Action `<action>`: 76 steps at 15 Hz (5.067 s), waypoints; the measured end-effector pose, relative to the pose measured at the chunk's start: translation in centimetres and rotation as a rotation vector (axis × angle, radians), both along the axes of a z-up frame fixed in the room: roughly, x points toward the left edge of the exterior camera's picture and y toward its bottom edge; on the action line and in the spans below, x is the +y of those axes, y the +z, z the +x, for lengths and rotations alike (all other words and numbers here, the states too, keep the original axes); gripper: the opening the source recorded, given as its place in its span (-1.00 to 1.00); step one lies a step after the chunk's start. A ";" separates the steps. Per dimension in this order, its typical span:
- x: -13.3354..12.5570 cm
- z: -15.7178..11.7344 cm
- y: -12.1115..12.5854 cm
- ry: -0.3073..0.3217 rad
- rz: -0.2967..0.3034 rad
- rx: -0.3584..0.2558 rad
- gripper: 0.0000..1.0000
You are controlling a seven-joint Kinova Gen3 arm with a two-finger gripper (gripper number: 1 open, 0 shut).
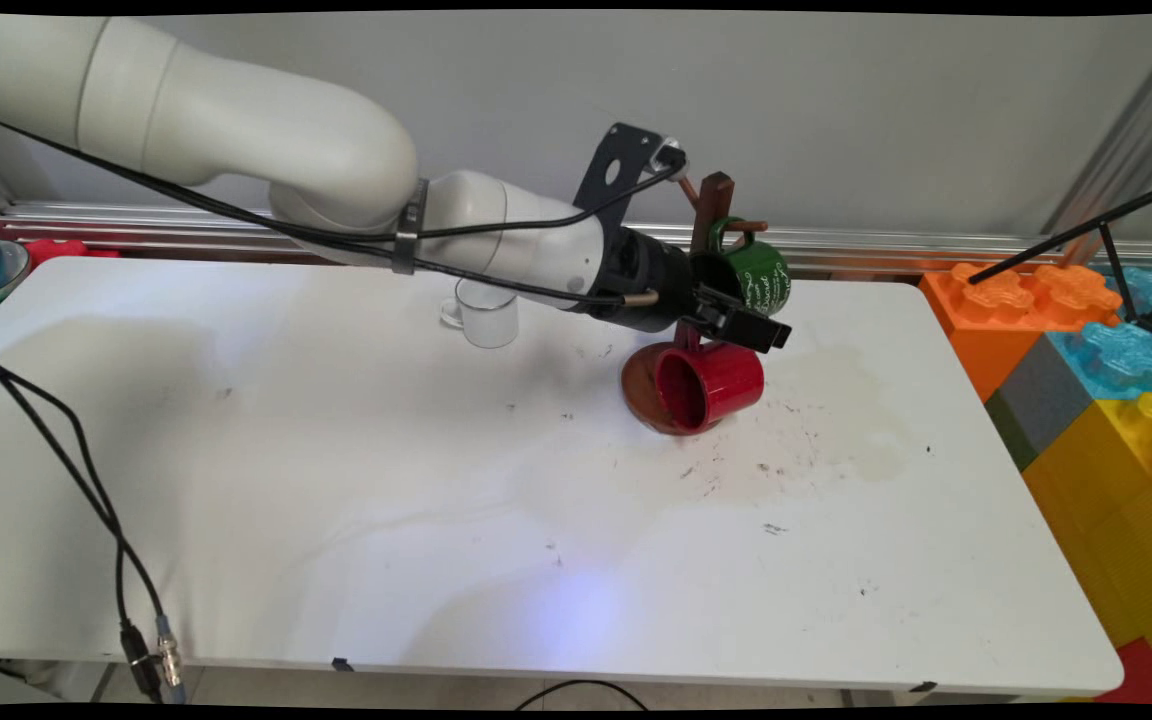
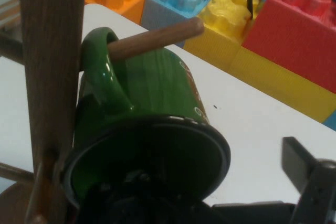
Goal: Pick up the green mug from the rack, then place the picked object on the table
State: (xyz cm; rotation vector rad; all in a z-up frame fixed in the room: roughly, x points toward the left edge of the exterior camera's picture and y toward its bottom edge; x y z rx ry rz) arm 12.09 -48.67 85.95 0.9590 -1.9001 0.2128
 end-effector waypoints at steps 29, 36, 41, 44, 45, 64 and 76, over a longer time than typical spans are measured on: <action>4.9 0.7 2.2 -0.121 -0.154 0.062 -1.00; 6.5 2.5 3.4 -0.204 -0.154 -0.030 -1.00; 6.6 4.5 4.6 -0.246 -0.155 -0.120 -1.00; 6.3 6.4 5.4 -0.281 -0.153 -0.225 -1.00; 6.2 6.9 5.6 -0.288 -0.151 -0.251 -1.00; 0.3 13.8 0.9 -0.435 -0.033 -0.857 -1.00; -2.0 12.6 -3.6 -0.508 0.073 -0.937 -1.00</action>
